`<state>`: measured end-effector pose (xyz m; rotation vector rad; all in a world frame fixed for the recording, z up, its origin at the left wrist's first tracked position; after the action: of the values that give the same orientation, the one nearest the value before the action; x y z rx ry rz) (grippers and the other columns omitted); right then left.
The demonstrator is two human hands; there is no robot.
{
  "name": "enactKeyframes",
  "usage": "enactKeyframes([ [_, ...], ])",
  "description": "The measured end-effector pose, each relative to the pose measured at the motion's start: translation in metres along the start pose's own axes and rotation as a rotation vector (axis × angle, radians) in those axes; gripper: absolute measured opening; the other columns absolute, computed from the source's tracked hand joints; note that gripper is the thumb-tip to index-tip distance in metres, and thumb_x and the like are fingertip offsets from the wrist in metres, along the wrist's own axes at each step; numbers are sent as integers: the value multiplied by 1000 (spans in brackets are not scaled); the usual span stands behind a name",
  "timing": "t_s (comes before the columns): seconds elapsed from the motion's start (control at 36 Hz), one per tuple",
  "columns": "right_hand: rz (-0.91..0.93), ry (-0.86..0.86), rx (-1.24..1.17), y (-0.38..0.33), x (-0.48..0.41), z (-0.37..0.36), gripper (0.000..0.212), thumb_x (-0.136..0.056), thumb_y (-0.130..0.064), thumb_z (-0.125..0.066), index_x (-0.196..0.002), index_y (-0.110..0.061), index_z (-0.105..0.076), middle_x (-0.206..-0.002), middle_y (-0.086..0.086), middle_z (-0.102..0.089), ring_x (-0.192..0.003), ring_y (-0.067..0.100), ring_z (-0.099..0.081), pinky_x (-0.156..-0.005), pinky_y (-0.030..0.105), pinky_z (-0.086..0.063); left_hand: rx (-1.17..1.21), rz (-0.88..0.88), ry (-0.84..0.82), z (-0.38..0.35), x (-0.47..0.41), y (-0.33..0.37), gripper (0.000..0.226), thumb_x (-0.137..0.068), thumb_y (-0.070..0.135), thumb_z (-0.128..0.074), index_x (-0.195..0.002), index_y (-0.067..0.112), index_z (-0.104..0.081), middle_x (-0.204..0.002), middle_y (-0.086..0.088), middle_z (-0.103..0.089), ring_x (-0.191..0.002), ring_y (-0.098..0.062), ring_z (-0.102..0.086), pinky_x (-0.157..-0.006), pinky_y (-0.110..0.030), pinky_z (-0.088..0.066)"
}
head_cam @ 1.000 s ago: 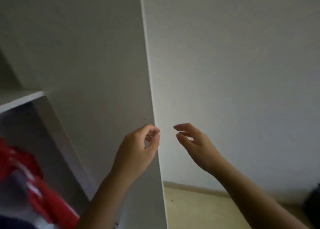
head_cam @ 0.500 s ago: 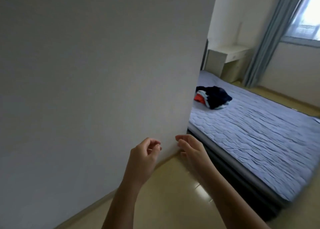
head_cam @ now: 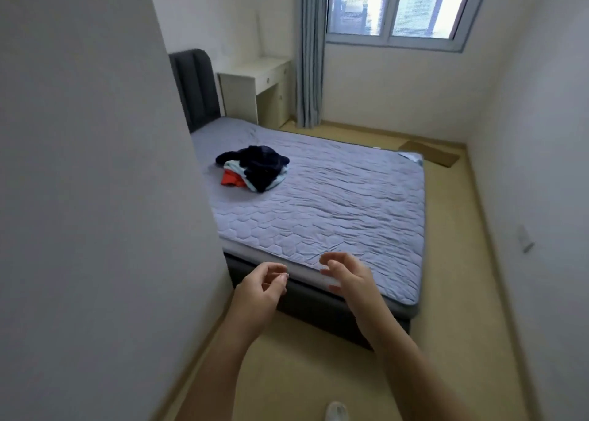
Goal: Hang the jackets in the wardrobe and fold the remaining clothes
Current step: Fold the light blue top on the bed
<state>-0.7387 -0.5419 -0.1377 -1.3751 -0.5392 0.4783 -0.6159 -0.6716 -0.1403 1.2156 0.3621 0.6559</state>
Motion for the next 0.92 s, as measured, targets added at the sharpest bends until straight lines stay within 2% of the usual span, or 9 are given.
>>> enactKeyframes([
  [0.14,-15,-30,-21,-7,-108,11,19,-98,-16,-45,-97,-26,-61,-108,-2,-65,-99,13,-62,-85,35,-52,14,-6,47,-13,-104,7,14,-94,19,-56,-94,31,-64,-91,10,-71,-81,-3,-67,-76,-26,-51],
  [0.31,-33,-126,36,-31,-237,15,18,-98,-15,-46,-99,-23,-62,-107,-3,-65,-99,13,-62,-80,29,-50,7,2,125,-13,-220,27,16,-94,18,-55,-91,33,-62,-93,12,-70,-85,-6,-66,-72,-20,-46],
  [0.44,-60,-181,165,-20,-335,-1,18,-97,-13,-48,-109,-15,-61,-111,4,-63,-103,19,-60,-83,33,-48,-33,67,131,-8,-308,10,20,-94,16,-54,-94,35,-58,-101,8,-67,-93,-11,-63,-72,-22,-48],
  [0.58,-123,-230,299,21,-435,-20,20,-94,-16,-50,-112,-17,-60,-113,1,-62,-96,12,-56,-73,23,-44,-83,236,136,0,-418,-30,15,-92,12,-54,-103,22,-57,-106,-6,-65,-100,-26,-62,-84,-37,-49],
  [0.64,-158,-228,360,41,-482,-26,23,-95,-18,-50,-116,-17,-58,-118,3,-61,-98,12,-56,-72,22,-42,-181,278,95,1,-469,-50,18,-91,14,-55,-108,19,-57,-109,-5,-63,-99,-23,-60,-82,-29,-45],
  [0.69,-198,-218,429,59,-533,-31,30,-95,-18,-49,-125,-16,-54,-127,6,-56,-106,16,-55,-79,25,-42,-316,303,23,1,-525,-67,27,-91,17,-55,-118,15,-55,-117,-5,-60,-101,-19,-56,-83,-25,-40],
  [0.81,-233,-217,581,106,-633,-42,52,-94,-21,-55,-143,-18,-37,-146,7,-40,-125,23,-48,-94,30,-40,-560,307,-165,-2,-641,-103,40,-92,21,-52,-131,14,-46,-134,-7,-52,-118,-23,-52,-92,-28,-38],
  [0.92,-278,-225,693,181,-727,-57,79,-87,-31,-65,-151,-27,-18,-155,5,-24,-137,24,-34,-107,32,-34,-771,299,-276,-7,-759,-168,48,-90,24,-51,-137,18,-40,-141,-8,-43,-124,-25,-47,-100,-34,-40],
])
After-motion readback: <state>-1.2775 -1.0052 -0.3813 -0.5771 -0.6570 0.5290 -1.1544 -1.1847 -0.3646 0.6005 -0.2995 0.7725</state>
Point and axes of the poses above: each hand's wrist, its own x-axis away from the middle knuckle, its own z-axis out of the back of the hand, y = z × x, the point moved 2 cm from there along -x, towards the middle knuckle
